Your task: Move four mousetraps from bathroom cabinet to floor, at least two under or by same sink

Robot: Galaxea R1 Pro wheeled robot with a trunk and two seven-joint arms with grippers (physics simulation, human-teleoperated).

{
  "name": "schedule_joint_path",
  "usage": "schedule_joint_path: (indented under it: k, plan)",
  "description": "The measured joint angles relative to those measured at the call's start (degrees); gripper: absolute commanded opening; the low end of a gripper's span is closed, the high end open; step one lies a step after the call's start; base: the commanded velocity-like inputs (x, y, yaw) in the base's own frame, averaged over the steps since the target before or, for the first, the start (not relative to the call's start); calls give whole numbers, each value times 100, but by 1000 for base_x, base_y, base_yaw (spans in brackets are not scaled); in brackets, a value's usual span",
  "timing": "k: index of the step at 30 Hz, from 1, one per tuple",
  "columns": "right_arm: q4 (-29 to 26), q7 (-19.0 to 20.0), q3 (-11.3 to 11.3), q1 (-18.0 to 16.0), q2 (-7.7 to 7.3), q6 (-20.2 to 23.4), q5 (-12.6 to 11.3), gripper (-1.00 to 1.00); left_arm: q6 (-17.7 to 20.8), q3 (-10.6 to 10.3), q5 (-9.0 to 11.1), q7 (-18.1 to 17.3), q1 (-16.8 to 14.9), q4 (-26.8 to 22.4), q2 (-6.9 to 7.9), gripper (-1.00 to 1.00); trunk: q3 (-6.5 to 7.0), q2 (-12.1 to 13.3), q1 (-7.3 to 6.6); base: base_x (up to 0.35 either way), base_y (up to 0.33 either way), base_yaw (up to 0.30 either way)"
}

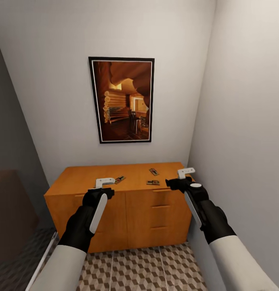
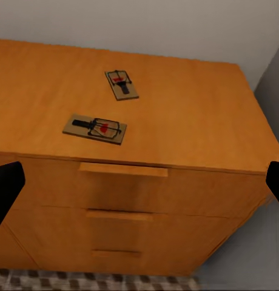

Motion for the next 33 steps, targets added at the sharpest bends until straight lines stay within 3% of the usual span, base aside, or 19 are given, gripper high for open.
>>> schedule_joint_path:
  k: [12, 18, 33]
  plan:
    - [222, 27, 67, -18, -1, 219, -19, 100, -5, -8, 0, -15, -4, 23, 0, 100, 205, 474, -263, 0, 0, 0]
    - [434, 25, 264, -27, -1, 179, 139, 100, -11, -9, 1, -21, -5, 28, 0, 100, 206, 476, -263, 0, 0, 0]
    - [511, 50, 369, -30, -1, -379, 249, 100, -16, -9, 1, -22, -4, 29, 0, 100, 206, 476, -263, 0, 0, 0]
